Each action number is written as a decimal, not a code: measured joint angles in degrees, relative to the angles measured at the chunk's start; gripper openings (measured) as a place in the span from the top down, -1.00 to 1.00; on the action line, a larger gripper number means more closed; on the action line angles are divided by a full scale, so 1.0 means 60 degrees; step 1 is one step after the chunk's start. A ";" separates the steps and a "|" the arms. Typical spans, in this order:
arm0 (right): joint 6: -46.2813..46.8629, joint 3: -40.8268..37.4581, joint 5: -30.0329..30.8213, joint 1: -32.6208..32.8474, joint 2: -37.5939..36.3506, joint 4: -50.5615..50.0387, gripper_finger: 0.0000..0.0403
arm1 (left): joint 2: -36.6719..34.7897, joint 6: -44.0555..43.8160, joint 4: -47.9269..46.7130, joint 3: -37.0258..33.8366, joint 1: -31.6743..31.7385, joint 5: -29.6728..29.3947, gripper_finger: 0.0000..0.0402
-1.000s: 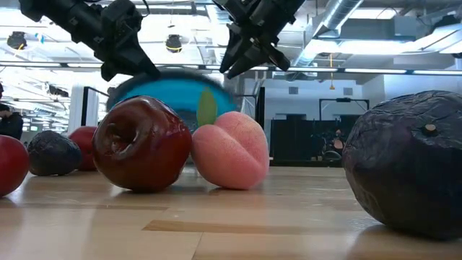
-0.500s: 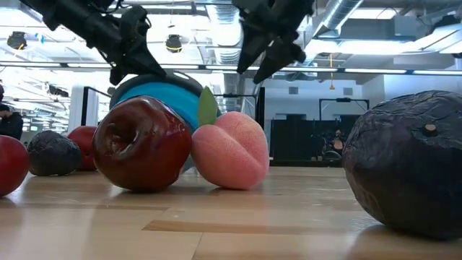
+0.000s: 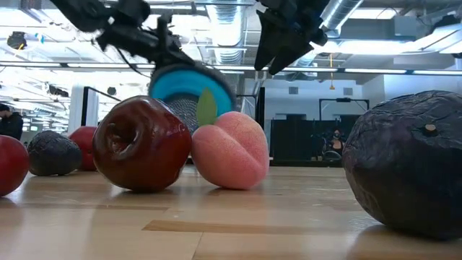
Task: Pick & Place Fruit
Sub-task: Put the blue strainer bowl on the shelf, then put the pink peach into the blue strainer bowl on the shelf
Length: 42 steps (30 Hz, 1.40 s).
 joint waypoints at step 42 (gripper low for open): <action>-0.2855 -0.0007 -0.3787 -0.0047 0.0009 0.1993 -0.30 | 0.3381 0.0123 0.4386 -0.0006 0.1523 0.0497 -0.08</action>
